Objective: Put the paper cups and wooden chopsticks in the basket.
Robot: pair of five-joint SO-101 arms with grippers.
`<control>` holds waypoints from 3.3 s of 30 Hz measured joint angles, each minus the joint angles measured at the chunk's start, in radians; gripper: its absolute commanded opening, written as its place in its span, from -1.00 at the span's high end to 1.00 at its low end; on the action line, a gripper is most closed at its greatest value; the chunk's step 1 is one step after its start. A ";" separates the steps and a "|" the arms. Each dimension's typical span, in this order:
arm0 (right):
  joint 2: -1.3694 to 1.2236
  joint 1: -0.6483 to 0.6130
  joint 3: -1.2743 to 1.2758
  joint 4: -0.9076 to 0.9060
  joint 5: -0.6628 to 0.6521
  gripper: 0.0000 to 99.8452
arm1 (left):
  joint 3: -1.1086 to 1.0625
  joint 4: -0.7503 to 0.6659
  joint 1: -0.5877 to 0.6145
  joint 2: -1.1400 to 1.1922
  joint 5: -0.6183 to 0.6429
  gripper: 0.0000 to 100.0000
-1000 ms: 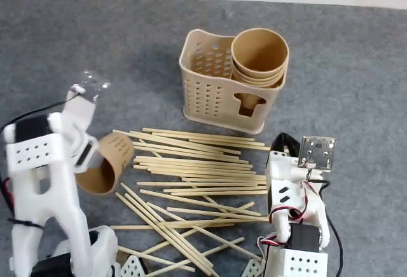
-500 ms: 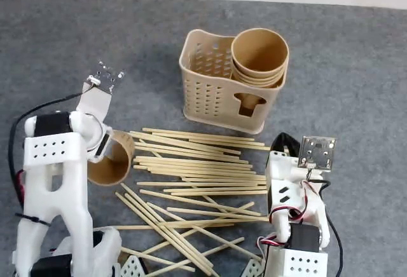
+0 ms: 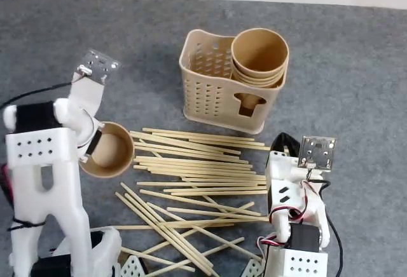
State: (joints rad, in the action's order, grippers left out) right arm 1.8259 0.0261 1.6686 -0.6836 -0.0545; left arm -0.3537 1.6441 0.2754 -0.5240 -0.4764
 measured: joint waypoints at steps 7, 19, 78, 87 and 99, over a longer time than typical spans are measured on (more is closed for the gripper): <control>0.000 0.000 0.000 0.000 0.000 0.98 | 0.186 0.094 -0.020 0.000 0.117 0.99; 0.000 0.000 0.000 0.000 0.000 0.98 | 0.462 0.095 -0.339 0.000 0.292 0.99; 0.000 0.000 0.000 0.000 0.000 0.98 | 0.721 -0.446 -0.756 0.353 0.382 0.69; 0.000 0.000 0.000 0.000 0.000 0.98 | 0.752 -0.612 -0.755 0.374 0.382 0.70; 0.000 0.000 0.000 0.000 0.000 0.98 | 0.752 -0.715 -0.733 0.480 0.382 0.71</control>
State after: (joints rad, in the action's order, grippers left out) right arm 1.8259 0.0261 1.6686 -0.6836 -0.0545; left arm 0.3982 0.9291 -0.4580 -0.0437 -0.0944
